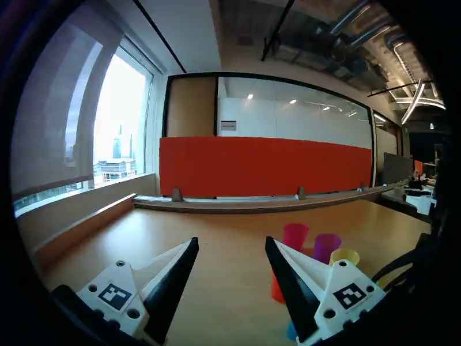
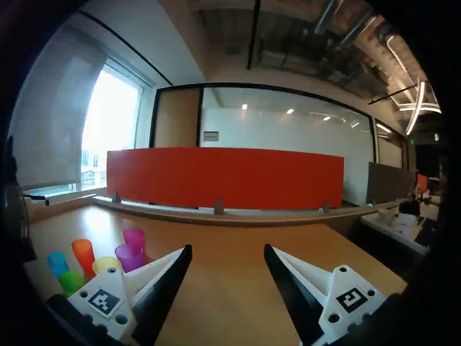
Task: Pour water
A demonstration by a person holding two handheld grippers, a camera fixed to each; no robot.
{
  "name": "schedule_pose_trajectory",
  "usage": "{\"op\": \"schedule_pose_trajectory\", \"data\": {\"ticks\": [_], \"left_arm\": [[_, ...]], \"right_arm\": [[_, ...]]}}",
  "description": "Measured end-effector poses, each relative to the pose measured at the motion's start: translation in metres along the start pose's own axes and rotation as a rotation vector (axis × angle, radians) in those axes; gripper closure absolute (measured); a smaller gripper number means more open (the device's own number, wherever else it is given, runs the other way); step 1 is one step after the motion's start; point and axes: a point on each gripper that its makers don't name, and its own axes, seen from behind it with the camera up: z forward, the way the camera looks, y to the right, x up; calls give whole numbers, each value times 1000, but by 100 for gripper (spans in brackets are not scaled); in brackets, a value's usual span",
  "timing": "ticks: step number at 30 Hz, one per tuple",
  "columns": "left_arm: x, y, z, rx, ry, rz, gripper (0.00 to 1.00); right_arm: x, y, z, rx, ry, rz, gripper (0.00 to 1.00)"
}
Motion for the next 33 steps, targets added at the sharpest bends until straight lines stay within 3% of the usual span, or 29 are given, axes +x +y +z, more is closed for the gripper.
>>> {"op": "schedule_pose_trajectory", "data": {"ticks": [6, 15, 24, 33], "left_arm": [[7, -6, -1, 47, 52, 4, 15], [2, 3, -1, 44, 98, 31, 15], [-15, -9, 7, 77, 103, 61, 15], [-36, -14, 14, 72, 89, 42, 15]], "right_arm": [[14, 16, -7, -55, 50, 29, 3], [22, 23, -10, -67, 55, 84, 3], [20, 19, -10, -71, 71, 90, 3], [19, 16, -10, -74, 70, 92, 3]]}}
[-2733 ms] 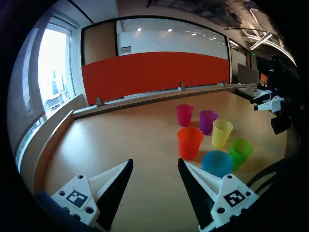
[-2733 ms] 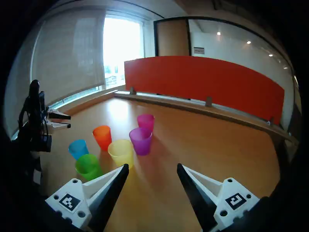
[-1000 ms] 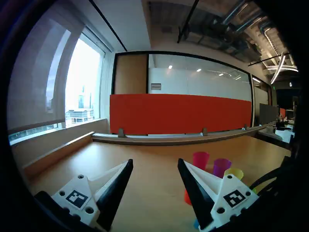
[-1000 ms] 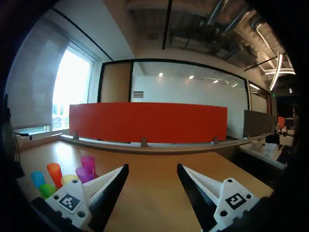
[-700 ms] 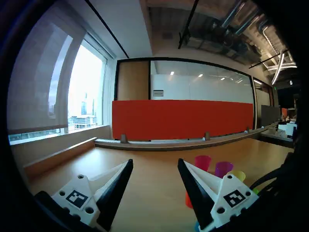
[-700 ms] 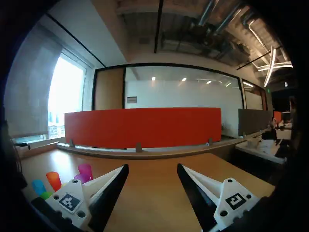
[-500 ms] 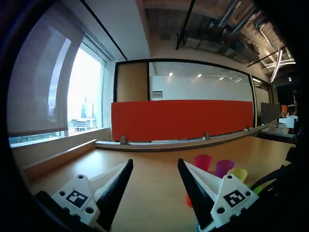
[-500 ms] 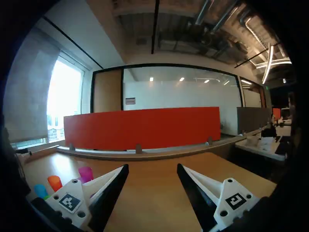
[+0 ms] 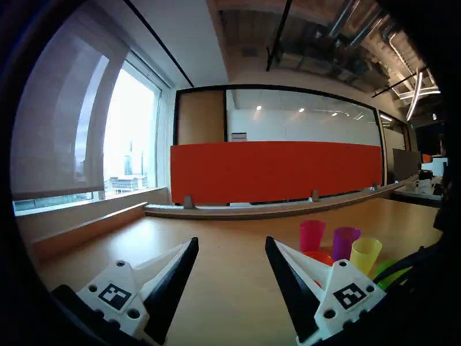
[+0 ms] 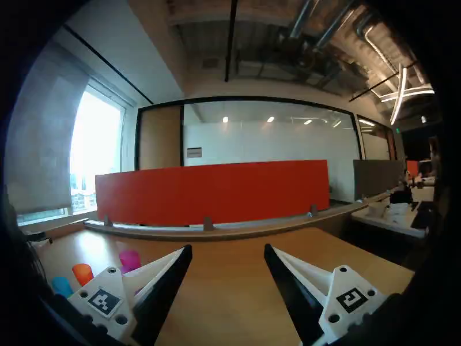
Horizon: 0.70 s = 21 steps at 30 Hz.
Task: Pour water
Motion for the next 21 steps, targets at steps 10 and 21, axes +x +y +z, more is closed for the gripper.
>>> {"op": "schedule_pose_trajectory", "data": {"ticks": [10, 21], "left_arm": [[-8, -2, 3, 4, 13, 7, 15], [-14, -6, 3, 11, 6, -7, 15]], "right_arm": [[-2, -6, 3, 3, -8, -2, 3], [0, -9, 3, 10, -8, 5, 3]]}}
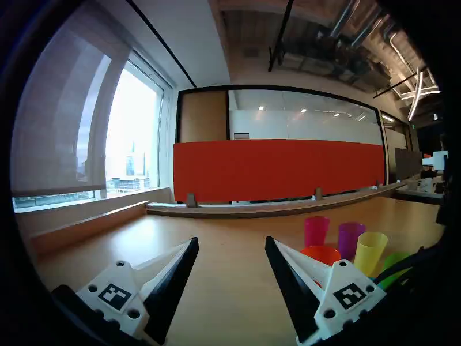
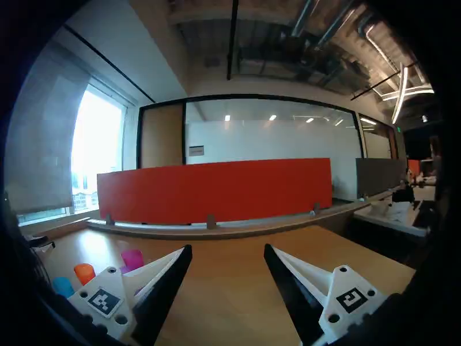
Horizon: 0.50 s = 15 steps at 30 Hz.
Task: Pour water
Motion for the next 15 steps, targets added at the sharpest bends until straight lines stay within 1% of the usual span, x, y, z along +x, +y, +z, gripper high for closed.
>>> {"op": "schedule_pose_trajectory", "data": {"ticks": [6, 9, 15], "left_arm": [[-4, -3, 2, 1, -15, -19, 15], [-6, -5, 3, 5, -23, -17, 15], [-6, -3, 3, -3, -27, -16, 15]], "right_arm": [[3, 1, -1, 0, 2, 16, 3], [5, 1, -1, 0, 4, 19, 3], [6, 0, -2, 3, 9, 20, 3]]}}
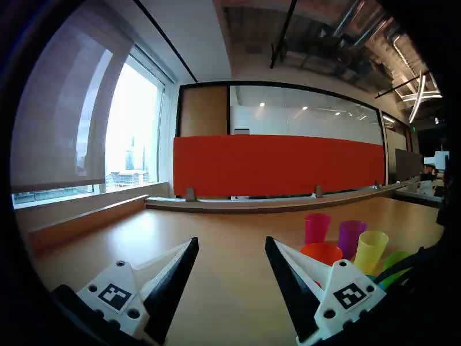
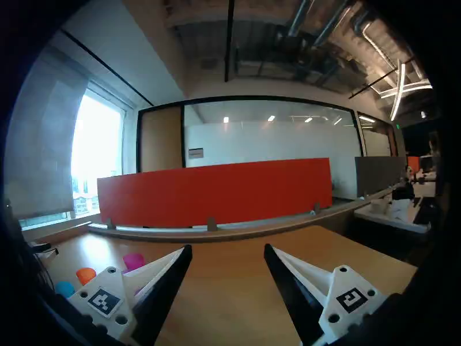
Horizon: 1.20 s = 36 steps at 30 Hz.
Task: Pour water
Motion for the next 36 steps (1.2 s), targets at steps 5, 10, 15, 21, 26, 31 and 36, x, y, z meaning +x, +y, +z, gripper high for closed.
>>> {"op": "schedule_pose_trajectory", "data": {"ticks": [5, 10, 15, 21, 26, 31, 36], "left_arm": [[-1, 0, 0, 1, 0, 0, 15], [-2, 0, 1, 1, -1, 0, 15], [-2, 0, 1, 1, -2, -1, 15], [-2, 0, 1, 1, -2, 0, 15], [-2, 0, 1, 1, -2, 1, 15], [-2, 0, 2, 1, -2, 1, 15], [-3, 0, 2, 1, -2, 0, 15]], "right_arm": [[-2, 0, 0, 2, -2, 2, 3], [-2, 2, -1, 0, 2, 0, 3], [0, 5, -3, -4, 17, -8, 3], [3, 8, -8, -13, 31, -23, 3], [-1, 10, -9, -28, 37, -57, 3], [-1, 6, -9, -25, 58, -109, 2], [1, 6, -7, -32, 91, -135, 1]]}}
